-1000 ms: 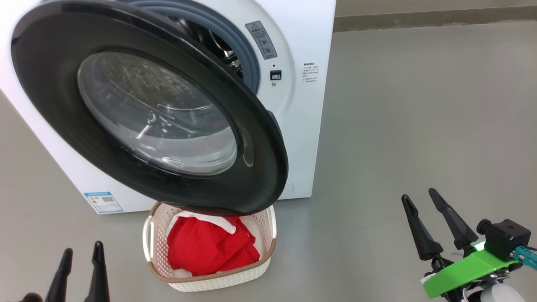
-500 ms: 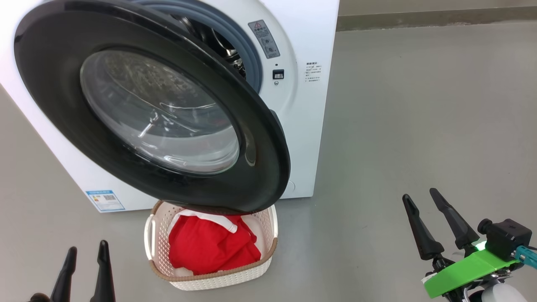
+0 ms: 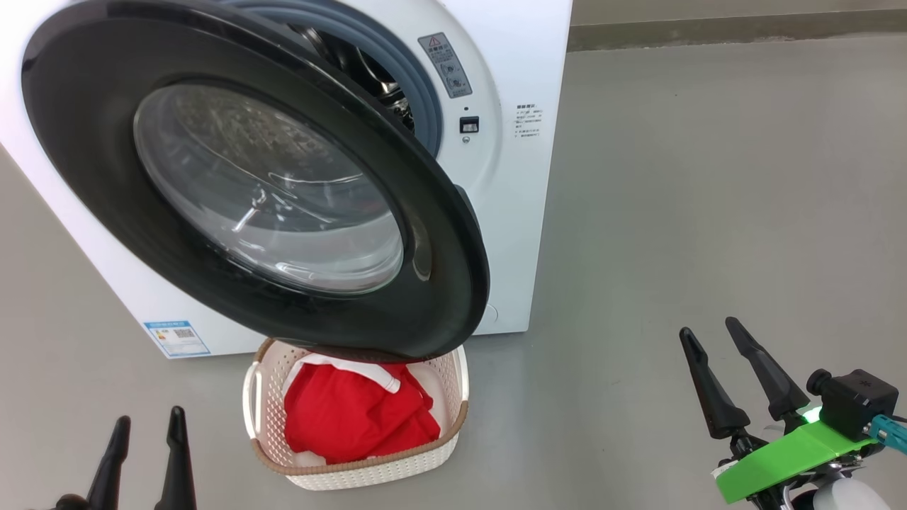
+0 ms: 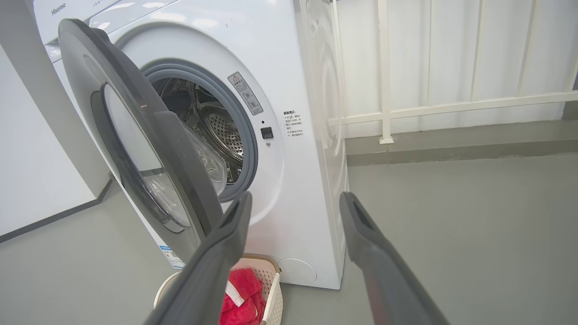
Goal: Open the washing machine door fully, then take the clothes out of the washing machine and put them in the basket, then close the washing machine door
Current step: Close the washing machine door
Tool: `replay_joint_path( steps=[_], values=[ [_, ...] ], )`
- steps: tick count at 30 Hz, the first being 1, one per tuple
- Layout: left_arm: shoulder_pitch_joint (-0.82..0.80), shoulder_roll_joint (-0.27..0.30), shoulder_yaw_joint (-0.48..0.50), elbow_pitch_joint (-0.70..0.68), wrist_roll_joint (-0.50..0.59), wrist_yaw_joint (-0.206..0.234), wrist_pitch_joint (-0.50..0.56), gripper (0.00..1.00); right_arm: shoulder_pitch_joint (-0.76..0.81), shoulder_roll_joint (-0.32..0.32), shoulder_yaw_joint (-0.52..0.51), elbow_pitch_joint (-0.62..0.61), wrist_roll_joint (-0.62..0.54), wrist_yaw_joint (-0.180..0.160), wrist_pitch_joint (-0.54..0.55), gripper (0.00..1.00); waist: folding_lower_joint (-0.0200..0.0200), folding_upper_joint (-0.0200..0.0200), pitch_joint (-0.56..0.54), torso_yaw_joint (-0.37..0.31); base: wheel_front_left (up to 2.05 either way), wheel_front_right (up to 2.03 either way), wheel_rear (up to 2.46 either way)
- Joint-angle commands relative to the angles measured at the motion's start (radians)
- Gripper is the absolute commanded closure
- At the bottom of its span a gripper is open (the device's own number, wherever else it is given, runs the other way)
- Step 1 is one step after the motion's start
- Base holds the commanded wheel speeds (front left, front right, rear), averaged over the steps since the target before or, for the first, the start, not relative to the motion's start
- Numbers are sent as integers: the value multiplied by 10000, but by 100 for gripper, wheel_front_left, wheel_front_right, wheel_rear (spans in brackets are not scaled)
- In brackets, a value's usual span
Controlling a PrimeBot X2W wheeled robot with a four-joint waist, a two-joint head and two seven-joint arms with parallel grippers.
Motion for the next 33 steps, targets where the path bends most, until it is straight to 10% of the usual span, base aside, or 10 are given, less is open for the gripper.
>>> replay_joint_path(
  steps=[1,24,29,33],
  values=[
    [-233,101,374,-247,126,-78,-121,0,-90,-124,148,-269,-61,16,-49,0,0,-1,3,-1,0,0,0],
    [-284,67,425,-244,366,-91,-122,0,-131,-156,26,-323,-36,16,-49,0,0,-1,4,174,0,0,0],
    [-268,102,361,-252,322,-91,-122,0,-271,-138,-43,-540,-28,16,-49,77,0,-1,15,329,0,0,0],
    [-271,114,303,-265,284,-91,-122,0,-434,-69,-113,-836,-18,16,-49,100,0,-1,54,494,0,0,0]
  ],
)
